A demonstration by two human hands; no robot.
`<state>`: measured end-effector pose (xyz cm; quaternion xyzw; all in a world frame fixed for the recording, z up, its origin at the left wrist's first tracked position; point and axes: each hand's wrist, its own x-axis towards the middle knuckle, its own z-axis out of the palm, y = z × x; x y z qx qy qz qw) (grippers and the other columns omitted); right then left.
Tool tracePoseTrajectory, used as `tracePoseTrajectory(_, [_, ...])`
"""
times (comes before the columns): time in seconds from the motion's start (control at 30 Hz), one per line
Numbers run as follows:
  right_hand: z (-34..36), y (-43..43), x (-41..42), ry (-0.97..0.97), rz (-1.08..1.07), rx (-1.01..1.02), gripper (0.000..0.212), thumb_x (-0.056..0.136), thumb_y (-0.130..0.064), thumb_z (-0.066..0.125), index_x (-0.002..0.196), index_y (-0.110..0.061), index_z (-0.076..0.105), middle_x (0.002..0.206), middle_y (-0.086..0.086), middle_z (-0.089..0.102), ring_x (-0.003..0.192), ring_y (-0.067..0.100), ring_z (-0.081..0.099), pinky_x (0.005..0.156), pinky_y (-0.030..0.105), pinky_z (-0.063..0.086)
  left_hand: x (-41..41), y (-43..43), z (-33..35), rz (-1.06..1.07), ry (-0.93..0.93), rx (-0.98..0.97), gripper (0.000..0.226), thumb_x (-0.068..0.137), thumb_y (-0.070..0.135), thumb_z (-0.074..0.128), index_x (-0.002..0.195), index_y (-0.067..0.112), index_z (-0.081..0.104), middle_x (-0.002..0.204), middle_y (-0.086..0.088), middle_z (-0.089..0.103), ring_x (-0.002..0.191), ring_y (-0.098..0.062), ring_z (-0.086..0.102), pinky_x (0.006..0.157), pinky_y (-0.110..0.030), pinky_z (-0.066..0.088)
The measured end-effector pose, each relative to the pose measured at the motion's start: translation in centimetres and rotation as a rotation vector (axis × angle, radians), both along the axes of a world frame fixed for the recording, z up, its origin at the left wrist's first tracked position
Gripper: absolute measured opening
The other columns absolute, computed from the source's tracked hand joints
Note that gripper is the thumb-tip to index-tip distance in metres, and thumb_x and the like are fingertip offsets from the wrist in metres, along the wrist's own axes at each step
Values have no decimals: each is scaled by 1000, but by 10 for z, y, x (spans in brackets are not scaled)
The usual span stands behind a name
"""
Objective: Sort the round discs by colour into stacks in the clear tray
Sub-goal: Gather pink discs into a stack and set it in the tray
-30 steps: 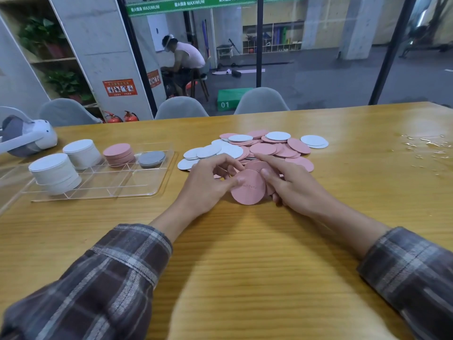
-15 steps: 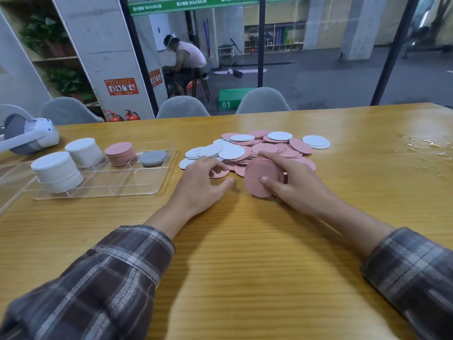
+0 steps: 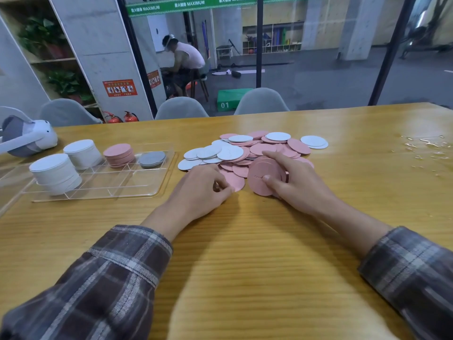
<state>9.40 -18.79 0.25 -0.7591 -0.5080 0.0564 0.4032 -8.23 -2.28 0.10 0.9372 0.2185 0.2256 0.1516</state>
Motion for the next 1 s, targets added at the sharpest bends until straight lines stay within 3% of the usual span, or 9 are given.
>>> tracePoseTrajectory(0.2, [-1,1,2,32,-42,9,57,98,-24,63,152,-30,45,133,-1,65,109,28,69,105,41,49,1,3,-4,-37,-14,-143,14,84,38,84,89,30,74,98,13,68,100,-5,60,86,-28,49])
tracePoseTrajectory(0.33, [0,1,0,17,-34,8,54,99,-22,60,150,-31,45,121,-4,67,79,14,72,97,39,52,3,3,-1,-29,-16,-210,30,79,35,89,104,28,74,101,13,70,95,-4,64,82,-21,51])
tracePoseTrajectory(0.4, [0,0,-1,31,-23,10,53,100,-20,59,150,-31,45,115,-5,67,62,7,70,92,37,54,4,2,1,-48,-41,-278,39,74,26,93,109,26,74,102,12,70,88,-5,64,76,-16,50])
tracePoseTrajectory(0.5, [1,0,-1,27,-27,0,52,101,-20,58,150,-32,46,109,-5,68,61,-1,67,85,25,53,5,1,4,-60,-131,-326,39,75,13,90,110,24,77,96,10,70,76,-3,62,72,-13,49])
tracePoseTrajectory(0.6, [0,3,-1,39,0,-11,48,103,-21,54,148,-32,46,85,-18,60,61,-6,59,69,7,41,8,1,3,-83,-249,-388,30,78,8,87,103,24,81,90,4,74,77,-10,65,83,-25,56])
tracePoseTrajectory(0.73, [-6,6,2,44,51,2,48,104,-22,51,150,-34,45,80,-30,46,77,-8,46,89,27,41,14,-7,-3,-98,-333,-466,19,82,10,85,97,20,80,86,-4,74,83,-25,70,80,-37,63])
tracePoseTrajectory(0.83, [-6,6,-1,49,66,-1,46,106,-24,48,151,-35,45,79,-26,51,75,2,52,86,30,44,20,-12,-5,-70,-375,-477,15,81,12,86,92,18,77,81,-2,74,76,-24,71,76,-36,63])
tracePoseTrajectory(0.9, [-4,5,-4,44,78,-6,46,106,-30,49,151,-35,44,86,-20,60,77,5,55,84,29,44,22,-14,-5,-51,-388,-493,15,82,11,86,91,16,75,79,-3,73,67,-19,70,72,-35,63])
tracePoseTrajectory(1.0, [-3,4,-5,-23,82,-23,55,101,-32,59,153,-33,42,125,-10,67,105,12,61,96,30,45,23,-16,-6,-58,-389,-545,15,83,9,85,92,12,73,80,-5,71,66,-15,70,70,-42,66])
